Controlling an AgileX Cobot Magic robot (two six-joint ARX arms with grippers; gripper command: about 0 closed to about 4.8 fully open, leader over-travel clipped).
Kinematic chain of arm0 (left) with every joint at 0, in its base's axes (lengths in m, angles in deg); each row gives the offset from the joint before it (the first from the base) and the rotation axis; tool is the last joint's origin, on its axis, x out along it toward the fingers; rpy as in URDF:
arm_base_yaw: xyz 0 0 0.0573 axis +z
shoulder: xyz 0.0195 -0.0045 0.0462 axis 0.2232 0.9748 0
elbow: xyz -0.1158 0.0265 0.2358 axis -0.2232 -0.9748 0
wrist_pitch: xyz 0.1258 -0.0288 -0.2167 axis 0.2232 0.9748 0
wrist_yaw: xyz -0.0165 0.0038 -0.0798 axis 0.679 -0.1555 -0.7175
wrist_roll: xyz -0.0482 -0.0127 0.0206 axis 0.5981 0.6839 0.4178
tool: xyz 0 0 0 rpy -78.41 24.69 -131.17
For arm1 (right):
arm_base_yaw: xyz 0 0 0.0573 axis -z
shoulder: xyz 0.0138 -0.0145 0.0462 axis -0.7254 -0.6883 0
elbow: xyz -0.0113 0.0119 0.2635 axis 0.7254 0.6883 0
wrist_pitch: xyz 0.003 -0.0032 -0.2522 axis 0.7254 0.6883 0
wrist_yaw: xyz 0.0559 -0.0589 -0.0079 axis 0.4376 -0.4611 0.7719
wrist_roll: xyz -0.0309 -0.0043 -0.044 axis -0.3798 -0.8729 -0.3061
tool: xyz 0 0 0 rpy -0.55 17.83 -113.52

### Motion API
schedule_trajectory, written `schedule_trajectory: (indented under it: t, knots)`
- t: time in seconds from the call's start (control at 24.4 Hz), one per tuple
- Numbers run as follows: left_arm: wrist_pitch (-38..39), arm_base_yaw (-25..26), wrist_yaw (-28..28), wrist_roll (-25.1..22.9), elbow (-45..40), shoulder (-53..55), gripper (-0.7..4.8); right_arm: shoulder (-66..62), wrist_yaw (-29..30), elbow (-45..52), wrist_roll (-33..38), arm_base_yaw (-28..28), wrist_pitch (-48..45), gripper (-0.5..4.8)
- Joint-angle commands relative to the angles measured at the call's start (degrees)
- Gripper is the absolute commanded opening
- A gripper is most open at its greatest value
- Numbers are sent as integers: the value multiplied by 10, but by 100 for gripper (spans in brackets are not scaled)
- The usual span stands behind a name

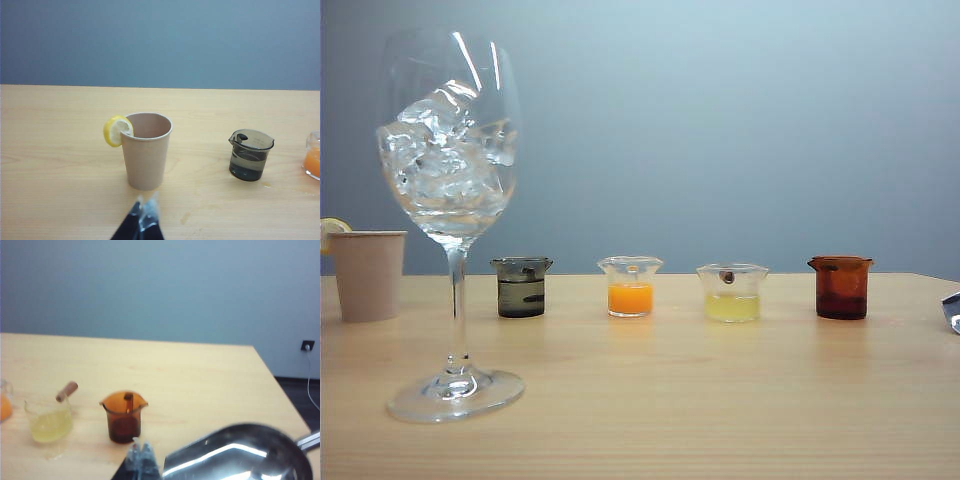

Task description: Pick up the ice scoop on the desk filled with ice cubes, pour the ice into the goblet, and finally put the scoop back on the table.

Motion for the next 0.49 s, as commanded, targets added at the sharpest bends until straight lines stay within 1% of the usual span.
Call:
schedule_trajectory:
  t: [0.04, 0.16, 0.2, 0.33, 0.41, 0.49]
  knots:
    - [-4, 1, 2, -1, 1, 0, -5, 14, -50, 33, 39, 0, -58, -5]
    - [-4, 1, 2, -1, 1, 0, -5, 31, -73, 56, 40, 1, -88, -5]
    - [-4, 1, 2, -1, 1, 0, -5, 39, -75, 58, 36, 2, -80, -5]
    - [-4, 1, 2, -1, 1, 0, -5, 50, -74, 58, 9, 12, -67, -5]
    - [-4, 1, 2, -1, 1, 0, -5, 50, -69, 58, 3, 24, -67, -5]
    - [-4, 1, 2, -1, 1, 0, -5, 50, -65, 58, -21, 36, -66, -5]
